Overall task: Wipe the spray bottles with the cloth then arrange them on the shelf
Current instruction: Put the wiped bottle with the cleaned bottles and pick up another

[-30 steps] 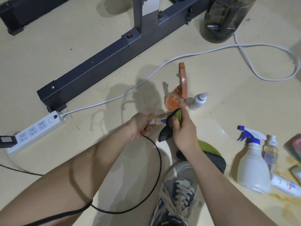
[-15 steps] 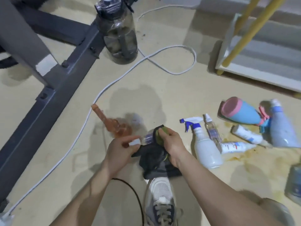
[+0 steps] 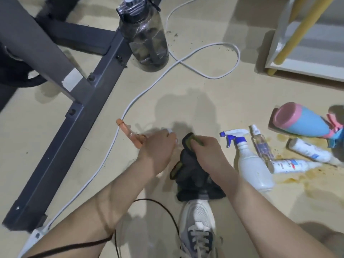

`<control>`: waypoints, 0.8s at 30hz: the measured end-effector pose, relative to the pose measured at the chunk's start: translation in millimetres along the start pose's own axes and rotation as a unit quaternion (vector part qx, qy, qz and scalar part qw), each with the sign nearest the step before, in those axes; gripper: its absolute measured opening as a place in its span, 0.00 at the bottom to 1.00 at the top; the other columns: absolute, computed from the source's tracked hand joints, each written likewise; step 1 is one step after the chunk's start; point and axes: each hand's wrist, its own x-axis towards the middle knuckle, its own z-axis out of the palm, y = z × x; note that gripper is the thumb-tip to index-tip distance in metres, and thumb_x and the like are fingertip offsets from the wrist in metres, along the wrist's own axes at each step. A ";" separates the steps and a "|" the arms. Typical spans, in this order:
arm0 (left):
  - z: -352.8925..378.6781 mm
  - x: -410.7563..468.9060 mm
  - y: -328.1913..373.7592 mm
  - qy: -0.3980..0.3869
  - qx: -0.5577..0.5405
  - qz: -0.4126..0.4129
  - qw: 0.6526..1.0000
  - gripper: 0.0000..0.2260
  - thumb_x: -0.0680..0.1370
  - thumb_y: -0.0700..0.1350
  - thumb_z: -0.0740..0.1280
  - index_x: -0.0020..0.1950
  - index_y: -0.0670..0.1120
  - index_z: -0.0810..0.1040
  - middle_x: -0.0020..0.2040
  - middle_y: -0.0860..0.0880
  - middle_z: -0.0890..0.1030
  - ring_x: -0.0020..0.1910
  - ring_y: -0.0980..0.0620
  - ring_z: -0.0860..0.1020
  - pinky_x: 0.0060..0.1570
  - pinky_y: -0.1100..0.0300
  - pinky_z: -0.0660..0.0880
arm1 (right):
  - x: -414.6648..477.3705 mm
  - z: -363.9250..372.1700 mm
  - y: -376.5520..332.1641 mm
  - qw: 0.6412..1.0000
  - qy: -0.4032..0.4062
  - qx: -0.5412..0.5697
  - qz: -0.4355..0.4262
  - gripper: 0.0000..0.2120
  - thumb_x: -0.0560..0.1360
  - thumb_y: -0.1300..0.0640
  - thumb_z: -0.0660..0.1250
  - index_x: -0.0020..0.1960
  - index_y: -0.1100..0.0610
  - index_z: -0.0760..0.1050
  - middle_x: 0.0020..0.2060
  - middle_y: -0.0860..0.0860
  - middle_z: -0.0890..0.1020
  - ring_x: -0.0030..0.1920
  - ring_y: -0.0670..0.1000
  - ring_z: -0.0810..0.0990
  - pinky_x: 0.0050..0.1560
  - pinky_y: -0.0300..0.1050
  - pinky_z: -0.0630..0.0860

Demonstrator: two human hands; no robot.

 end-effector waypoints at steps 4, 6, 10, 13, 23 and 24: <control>-11.7 10.1 14.8 -0.084 0.125 0.029 0.988 0.17 0.75 0.30 0.59 0.62 0.41 0.73 0.55 0.43 0.79 0.48 0.43 0.80 0.35 0.55 0.69 | -4.3 -50.0 -16.7 0.999 -0.043 -0.004 0.022 0.18 0.73 0.50 0.63 0.35 0.63 0.66 0.31 0.52 0.66 0.35 0.51 0.65 0.38 0.43 0.63; -16.3 16.1 16.2 -0.094 0.115 0.030 0.988 0.15 0.76 0.32 0.60 0.60 0.43 0.77 0.54 0.44 0.81 0.50 0.43 0.81 0.37 0.56 0.69 | -6.3 -69.8 -23.3 0.995 -0.070 0.059 0.031 0.20 0.74 0.51 0.66 0.41 0.70 0.71 0.35 0.56 0.72 0.38 0.55 0.70 0.41 0.49 0.66; -25.6 19.5 9.8 -0.101 0.075 0.030 0.992 0.18 0.76 0.37 0.60 0.61 0.53 0.80 0.57 0.47 0.80 0.55 0.44 0.79 0.51 0.55 0.76 | -14.6 -90.2 -25.4 0.986 -0.093 0.123 0.065 0.14 0.82 0.55 0.61 0.42 0.62 0.76 0.31 0.57 0.81 0.30 0.53 0.78 0.30 0.40 0.74; -26.1 18.7 11.1 -0.114 0.078 -0.004 0.990 0.16 0.77 0.36 0.60 0.58 0.51 0.79 0.56 0.46 0.77 0.51 0.43 0.79 0.45 0.56 0.76 | -25.2 -88.4 -19.5 0.977 -0.089 0.161 0.105 0.11 0.82 0.56 0.61 0.44 0.59 0.74 0.30 0.56 0.80 0.27 0.52 0.79 0.29 0.41 0.75; -23.8 -7.2 -4.8 -0.051 -0.048 -0.039 0.997 0.16 0.81 0.51 0.54 0.59 0.45 0.75 0.45 0.45 0.78 0.44 0.42 0.76 0.46 0.51 0.73 | -44.8 -65.2 -5.4 0.966 -0.099 0.192 0.143 0.13 0.82 0.55 0.61 0.44 0.61 0.77 0.34 0.57 0.80 0.33 0.55 0.78 0.33 0.42 0.76; -27.1 -14.0 -7.9 -0.043 -0.071 -0.019 0.996 0.19 0.79 0.55 0.52 0.58 0.46 0.76 0.46 0.45 0.79 0.45 0.42 0.77 0.47 0.51 0.74 | -47.5 -60.3 -6.8 0.968 -0.101 0.181 0.138 0.13 0.83 0.55 0.60 0.46 0.62 0.76 0.35 0.58 0.79 0.34 0.56 0.77 0.32 0.40 0.75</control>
